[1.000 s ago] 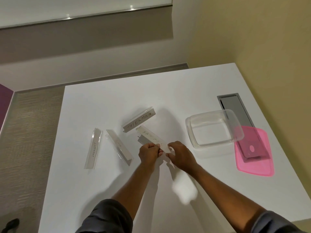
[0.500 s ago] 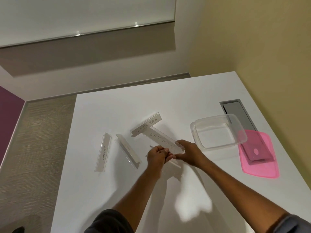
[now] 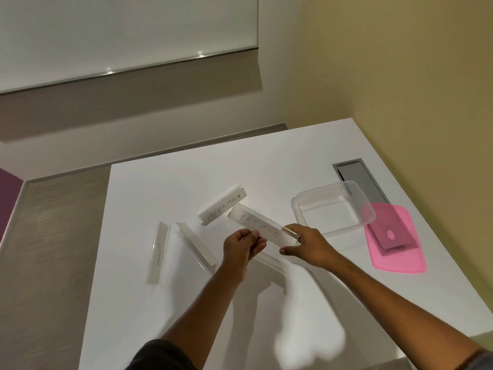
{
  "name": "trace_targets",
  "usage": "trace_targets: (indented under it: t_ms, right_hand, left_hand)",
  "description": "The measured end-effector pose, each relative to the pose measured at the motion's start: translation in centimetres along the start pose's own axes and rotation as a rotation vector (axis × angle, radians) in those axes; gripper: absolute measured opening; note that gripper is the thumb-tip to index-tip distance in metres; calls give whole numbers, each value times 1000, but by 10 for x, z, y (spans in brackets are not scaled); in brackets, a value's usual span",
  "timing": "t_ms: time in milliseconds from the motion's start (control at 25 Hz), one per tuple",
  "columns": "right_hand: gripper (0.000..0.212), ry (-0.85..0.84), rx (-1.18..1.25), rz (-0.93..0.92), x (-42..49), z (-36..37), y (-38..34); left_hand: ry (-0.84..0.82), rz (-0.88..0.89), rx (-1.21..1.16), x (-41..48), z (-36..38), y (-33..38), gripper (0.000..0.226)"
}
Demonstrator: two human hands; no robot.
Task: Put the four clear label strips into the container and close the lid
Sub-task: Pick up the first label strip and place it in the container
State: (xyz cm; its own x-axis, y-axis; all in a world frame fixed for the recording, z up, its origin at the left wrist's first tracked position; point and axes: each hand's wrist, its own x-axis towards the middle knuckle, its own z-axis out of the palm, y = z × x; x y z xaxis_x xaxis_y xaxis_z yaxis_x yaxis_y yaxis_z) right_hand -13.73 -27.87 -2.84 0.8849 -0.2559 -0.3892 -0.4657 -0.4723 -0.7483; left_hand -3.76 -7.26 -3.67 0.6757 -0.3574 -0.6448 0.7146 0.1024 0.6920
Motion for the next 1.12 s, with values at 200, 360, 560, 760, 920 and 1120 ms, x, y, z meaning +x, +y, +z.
trace_targets:
  t_ms: [200,360,560,760,920,1120]
  right_hand:
    - [60,-13,-43,5,-2,-24,8]
    - [65,-22,-176,8,6,-46,16]
    - [72,-27,-317,-52,19,-84,33]
    - [66,-50,-332,-79,28,-135,56]
    - [61,-64,-350,-133,36,-169,74]
    - [68,-97,-397,-144,50,-195,89]
  left_hand:
    - [21,9,-86,7,12,9,19]
    - [-5,7,-83,9,37,2,20]
    - [-68,4,-83,16,84,-17,22]
    - [-114,32,25,32,115,-19,38]
    - [-22,162,330,51,129,-7,72]
    - [-49,470,1001,71,150,3,88]
